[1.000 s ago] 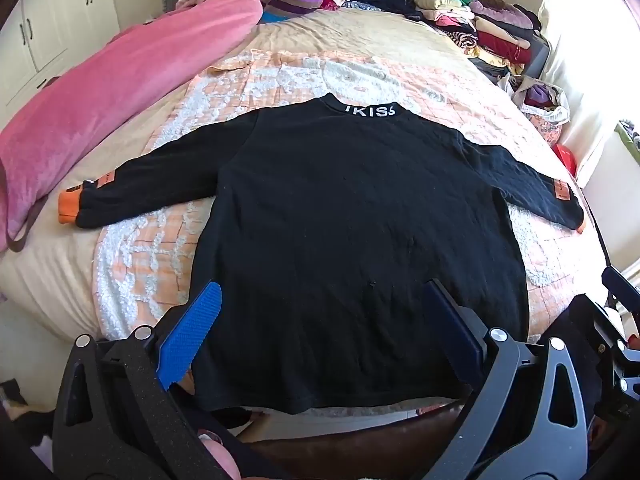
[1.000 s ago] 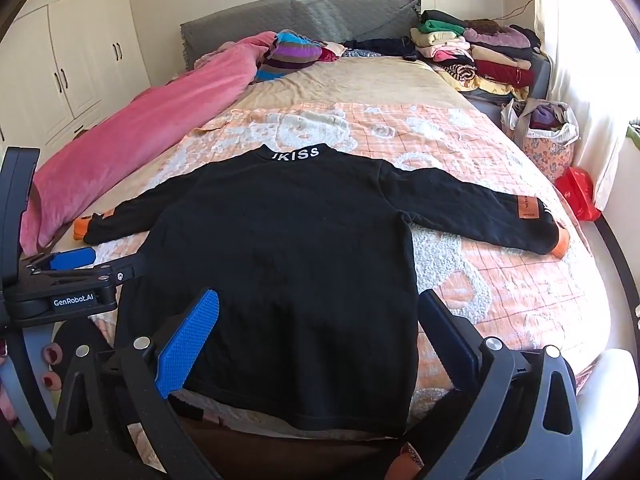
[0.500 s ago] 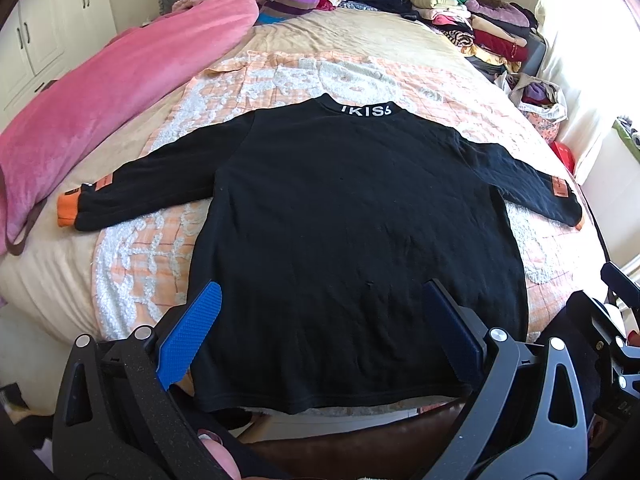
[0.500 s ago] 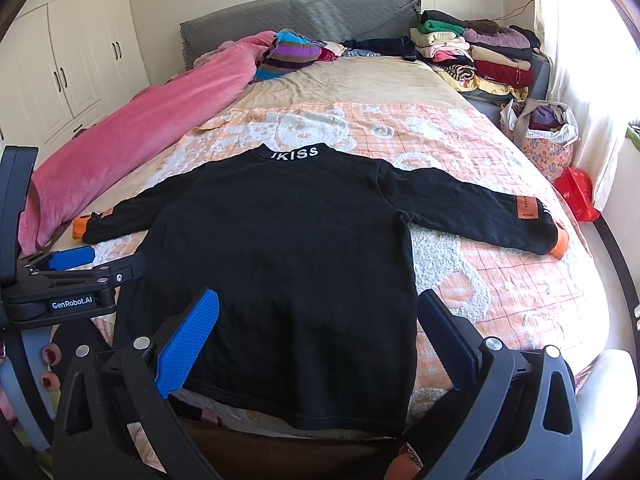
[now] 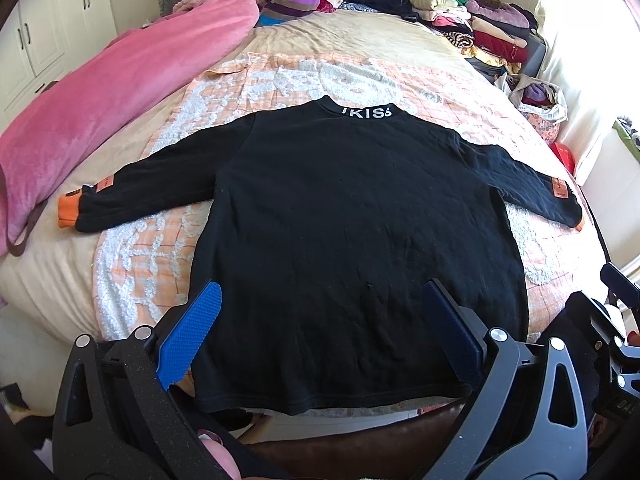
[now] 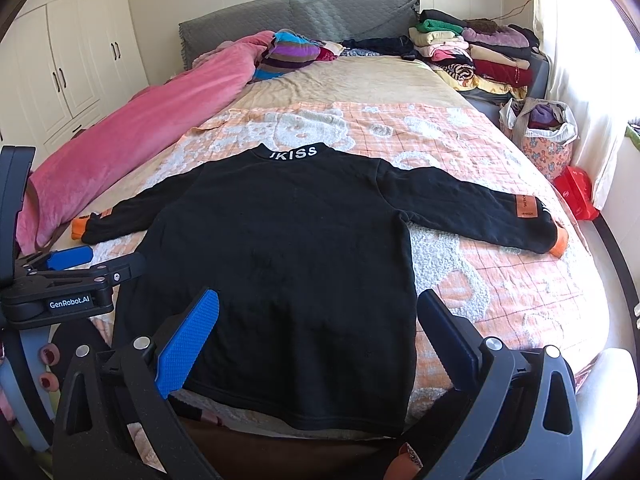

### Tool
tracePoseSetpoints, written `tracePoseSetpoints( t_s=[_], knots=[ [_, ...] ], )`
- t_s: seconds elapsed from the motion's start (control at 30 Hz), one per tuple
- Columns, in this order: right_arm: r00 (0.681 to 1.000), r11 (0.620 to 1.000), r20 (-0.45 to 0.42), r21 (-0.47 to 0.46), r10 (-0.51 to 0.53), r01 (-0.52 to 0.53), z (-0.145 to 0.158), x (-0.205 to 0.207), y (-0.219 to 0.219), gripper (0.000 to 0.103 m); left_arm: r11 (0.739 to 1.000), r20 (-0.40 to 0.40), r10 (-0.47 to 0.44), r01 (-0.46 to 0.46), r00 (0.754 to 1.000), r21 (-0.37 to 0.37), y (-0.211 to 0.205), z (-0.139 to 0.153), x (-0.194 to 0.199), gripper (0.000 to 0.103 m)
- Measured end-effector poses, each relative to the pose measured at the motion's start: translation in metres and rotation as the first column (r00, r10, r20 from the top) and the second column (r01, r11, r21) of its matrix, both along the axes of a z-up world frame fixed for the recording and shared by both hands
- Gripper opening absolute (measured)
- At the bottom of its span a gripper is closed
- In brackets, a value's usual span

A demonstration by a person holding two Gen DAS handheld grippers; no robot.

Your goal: Fold small clothes

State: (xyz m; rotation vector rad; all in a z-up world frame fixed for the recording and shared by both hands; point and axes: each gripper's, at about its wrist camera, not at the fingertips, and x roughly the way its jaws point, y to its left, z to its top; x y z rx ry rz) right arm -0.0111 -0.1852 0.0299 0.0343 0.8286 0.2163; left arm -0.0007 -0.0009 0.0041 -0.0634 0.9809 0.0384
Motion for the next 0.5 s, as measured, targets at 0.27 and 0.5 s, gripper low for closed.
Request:
tracePoseSetpoints(
  t_s=[0.27,0.5],
  knots=[
    [1.0,1.0,0.001,0.001,-0.004,0.004,-0.0009,0.0003,-0.0024,0.099,1.0,0.002,0.0,0.0,1.0,0.0,0.0001,0.0001,-0.0001,0.094],
    [1.0,1.0,0.001,0.005,-0.01,0.01,-0.0014,0.0001,-0.0041,0.099,1.0,0.002,0.001,-0.001,1.0,0.0,0.0001,0.0,-0.0003,0.094]
  ],
)
